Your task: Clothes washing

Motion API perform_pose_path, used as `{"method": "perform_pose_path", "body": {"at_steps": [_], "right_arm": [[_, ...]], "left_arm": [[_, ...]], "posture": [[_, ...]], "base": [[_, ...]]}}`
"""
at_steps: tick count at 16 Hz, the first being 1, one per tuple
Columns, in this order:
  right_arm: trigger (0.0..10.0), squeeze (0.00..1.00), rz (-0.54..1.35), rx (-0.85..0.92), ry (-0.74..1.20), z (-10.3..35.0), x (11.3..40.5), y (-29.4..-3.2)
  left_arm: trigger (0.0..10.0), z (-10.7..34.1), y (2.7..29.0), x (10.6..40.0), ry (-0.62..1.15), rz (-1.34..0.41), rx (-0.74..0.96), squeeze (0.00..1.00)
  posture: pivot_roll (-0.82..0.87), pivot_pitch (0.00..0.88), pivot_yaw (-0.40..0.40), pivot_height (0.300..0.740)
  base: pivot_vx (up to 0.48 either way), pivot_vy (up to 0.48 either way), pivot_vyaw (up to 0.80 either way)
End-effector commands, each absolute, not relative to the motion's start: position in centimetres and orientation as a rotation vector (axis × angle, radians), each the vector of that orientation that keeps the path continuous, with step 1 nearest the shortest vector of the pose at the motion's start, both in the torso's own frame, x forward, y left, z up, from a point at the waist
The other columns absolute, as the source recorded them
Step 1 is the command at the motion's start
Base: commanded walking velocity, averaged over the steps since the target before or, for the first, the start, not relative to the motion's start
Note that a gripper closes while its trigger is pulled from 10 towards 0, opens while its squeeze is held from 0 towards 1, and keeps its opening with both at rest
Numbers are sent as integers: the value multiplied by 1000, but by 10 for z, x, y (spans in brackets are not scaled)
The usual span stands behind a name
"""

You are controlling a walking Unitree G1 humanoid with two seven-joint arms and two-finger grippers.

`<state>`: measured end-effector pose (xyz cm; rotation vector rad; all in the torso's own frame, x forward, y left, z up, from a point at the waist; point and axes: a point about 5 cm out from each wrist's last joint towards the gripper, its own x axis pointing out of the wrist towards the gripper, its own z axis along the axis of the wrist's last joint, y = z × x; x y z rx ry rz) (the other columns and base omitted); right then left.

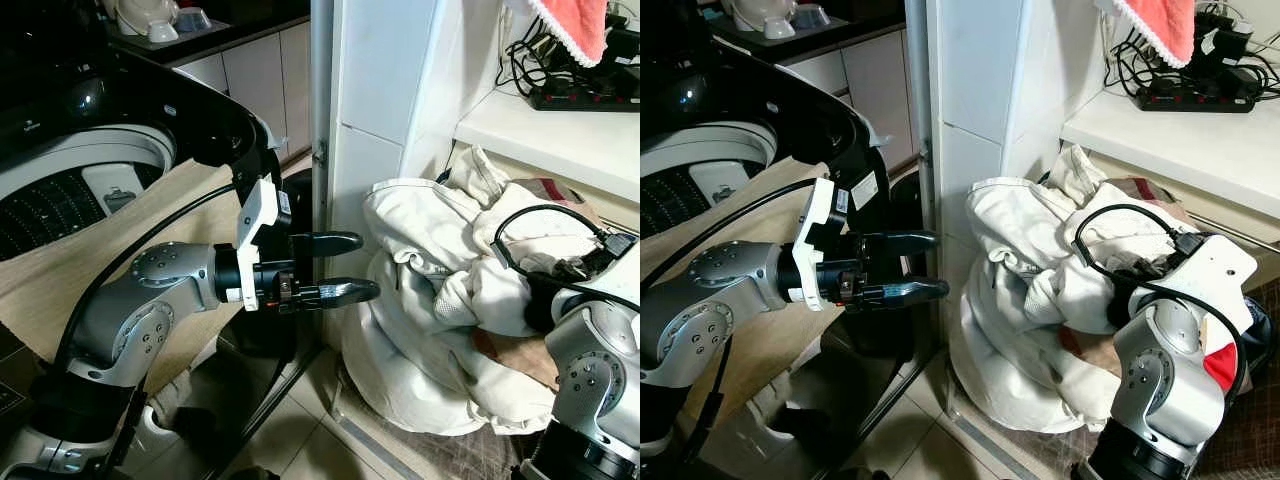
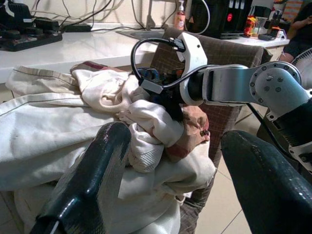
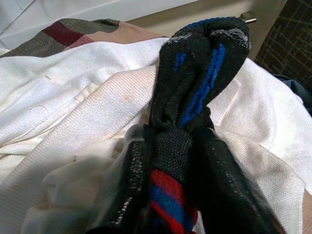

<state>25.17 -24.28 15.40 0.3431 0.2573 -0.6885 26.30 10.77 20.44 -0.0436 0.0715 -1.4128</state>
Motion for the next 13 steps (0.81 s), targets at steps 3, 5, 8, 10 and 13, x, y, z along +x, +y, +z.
{"method": "perform_pose_path", "body": {"at_steps": [3, 5, 8, 10, 13], "right_arm": [[0, 0, -703, 361, 246, 157, 253, -242], [0, 0, -707, 364, 222, 160, 254, -242], [0, 0, -667, 241, 13, 195, 259, -239], [0, 0, -587, 145, -115, 216, 263, -231], [0, 0, -481, 8, -224, 233, 265, -217]], "left_arm": [[10000, 209, 107, 263, 61, -1418, -23, 0], [10000, 210, 108, 263, 57, -1417, -26, 0], [10000, 216, 110, 266, 11, -1391, -62, 0], [10000, 222, 110, 269, -31, -1364, -88, 0], [10000, 232, 112, 279, -105, -1269, -142, 0]], "posture": [[-91, 0, 30, 740], [-91, 0, 30, 740], [-91, 0, 30, 740], [-91, 0, 30, 740], [-93, 0, 27, 740]], "base": [[0, 0, 0], [0, 0, 0], [0, 0, 0], [0, 0, 0], [0, 0, 0]]}}
